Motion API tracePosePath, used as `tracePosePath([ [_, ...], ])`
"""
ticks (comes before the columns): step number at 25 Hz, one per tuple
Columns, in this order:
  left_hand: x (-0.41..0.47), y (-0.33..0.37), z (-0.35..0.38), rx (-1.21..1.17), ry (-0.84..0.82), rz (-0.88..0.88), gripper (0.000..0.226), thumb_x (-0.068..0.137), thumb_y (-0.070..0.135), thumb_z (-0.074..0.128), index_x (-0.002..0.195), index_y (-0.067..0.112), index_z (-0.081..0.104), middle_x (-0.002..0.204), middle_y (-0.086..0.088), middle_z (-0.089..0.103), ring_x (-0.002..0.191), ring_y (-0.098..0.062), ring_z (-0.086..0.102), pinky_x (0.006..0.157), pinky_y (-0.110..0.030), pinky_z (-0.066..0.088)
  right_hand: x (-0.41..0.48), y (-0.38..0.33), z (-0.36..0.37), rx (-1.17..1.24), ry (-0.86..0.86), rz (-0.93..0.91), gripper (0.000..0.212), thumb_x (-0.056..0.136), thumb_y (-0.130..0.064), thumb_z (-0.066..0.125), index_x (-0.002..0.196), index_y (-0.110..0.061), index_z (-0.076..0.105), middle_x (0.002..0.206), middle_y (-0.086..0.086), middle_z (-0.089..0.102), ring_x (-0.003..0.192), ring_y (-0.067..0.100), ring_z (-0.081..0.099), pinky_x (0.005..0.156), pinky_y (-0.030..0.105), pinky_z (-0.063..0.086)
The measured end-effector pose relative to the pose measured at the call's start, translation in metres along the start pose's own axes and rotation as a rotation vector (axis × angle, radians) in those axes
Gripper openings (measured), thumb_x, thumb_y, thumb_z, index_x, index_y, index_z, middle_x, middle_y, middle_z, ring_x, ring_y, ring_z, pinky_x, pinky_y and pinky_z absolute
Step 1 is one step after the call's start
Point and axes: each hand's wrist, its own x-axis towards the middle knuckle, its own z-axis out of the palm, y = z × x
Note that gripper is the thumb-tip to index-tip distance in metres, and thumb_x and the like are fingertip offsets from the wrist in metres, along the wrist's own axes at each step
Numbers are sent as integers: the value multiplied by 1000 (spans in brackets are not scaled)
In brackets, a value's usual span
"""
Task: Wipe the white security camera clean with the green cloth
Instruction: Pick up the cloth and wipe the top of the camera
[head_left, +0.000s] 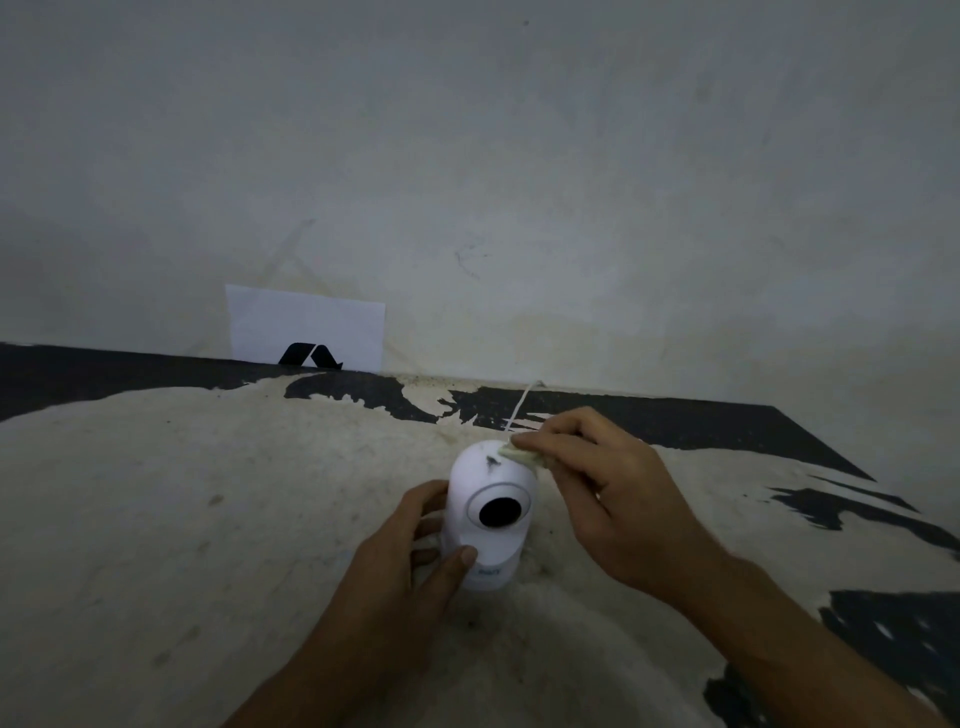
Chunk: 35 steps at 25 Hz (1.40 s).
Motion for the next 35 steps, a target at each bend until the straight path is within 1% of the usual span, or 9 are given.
tracePosePath([
  [5,0,3,1,7,9,-8,50,81,32,64,118,44,32,105,31,44,90,12,49,66,-2,44,-15,-6,4,-67,-96,-23,41,93,-24,40,128,-15,58,108,4,57,92,7,49,77,10,37],
  [9,-2,4,0,12,-9,0,47,81,32,63,112,50,32,104,34,45,91,12,51,64,-1,45,-7,-6,-1,-107,47,13,35,93,-16,47,125,-11,60,104,5,57,85,8,50,70,15,42],
  [11,-2,4,0,16,0,6,48,81,31,63,112,49,31,103,34,44,90,12,51,64,1,44,-7,-14,6,-144,16,50,39,93,-25,42,126,-11,59,102,7,56,80,10,50,64,18,43],
  [15,0,3,3,25,10,-7,50,81,31,64,117,44,31,109,24,47,89,11,49,65,-1,44,-14,-24,3,-171,-118,-22,42,93,-32,39,123,-13,61,102,5,56,76,8,49,62,7,34],
  [18,0,1,2,15,6,-16,49,81,32,63,119,42,33,113,18,49,92,7,51,69,-4,44,-11,-14,-2,-137,-2,6,40,94,-29,40,123,-13,61,100,3,55,78,6,46,62,15,41],
  [24,1,-1,3,17,3,-16,47,80,34,64,107,53,30,101,34,44,86,12,50,64,-2,44,-18,-25,1,-160,-163,-63,39,92,-27,40,124,-18,59,108,3,54,78,9,51,61,12,42],
  [29,0,-2,1,2,3,-6,46,78,38,64,108,53,33,107,28,50,94,10,52,71,-5,45,-7,-22,4,-163,6,52,44,92,-30,37,124,-10,60,102,6,56,78,5,46,67,6,35],
  [31,0,0,1,-16,1,-25,48,74,44,62,111,52,34,109,26,51,93,9,53,71,-5,46,-12,-32,11,-233,-85,34,41,91,-29,41,123,-11,60,105,7,57,74,5,48,62,6,35],
  [35,0,1,1,-47,-1,-64,67,68,48,62,129,32,39,125,8,56,107,-8,56,93,-26,50,-15,-39,6,-210,-182,-50,33,87,-21,55,118,-16,64,107,4,59,72,2,46,58,2,31],
])
